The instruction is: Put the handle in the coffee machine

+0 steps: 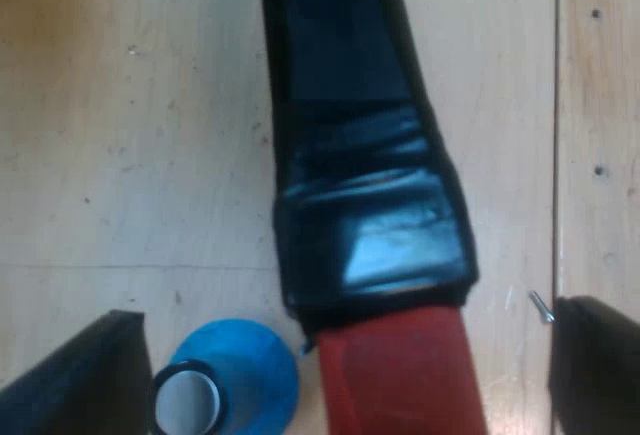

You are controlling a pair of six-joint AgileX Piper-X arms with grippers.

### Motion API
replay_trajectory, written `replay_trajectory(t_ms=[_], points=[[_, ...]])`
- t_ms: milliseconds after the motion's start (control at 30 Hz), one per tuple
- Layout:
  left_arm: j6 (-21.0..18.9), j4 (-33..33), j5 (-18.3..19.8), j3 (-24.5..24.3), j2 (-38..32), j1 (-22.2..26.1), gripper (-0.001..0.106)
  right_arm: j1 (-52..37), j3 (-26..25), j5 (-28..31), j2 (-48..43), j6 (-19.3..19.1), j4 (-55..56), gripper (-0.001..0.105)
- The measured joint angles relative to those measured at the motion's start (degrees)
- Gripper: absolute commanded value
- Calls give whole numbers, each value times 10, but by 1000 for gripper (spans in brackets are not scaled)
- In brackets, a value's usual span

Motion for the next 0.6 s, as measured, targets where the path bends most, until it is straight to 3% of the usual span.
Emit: replay_trajectory(t_ms=[33,600], points=[[0,0,1,1,0,0,66,0,0,0,0,0,0,0],[1,-27,21,1,0,0,66,0,0,0,0,0,0,0]])
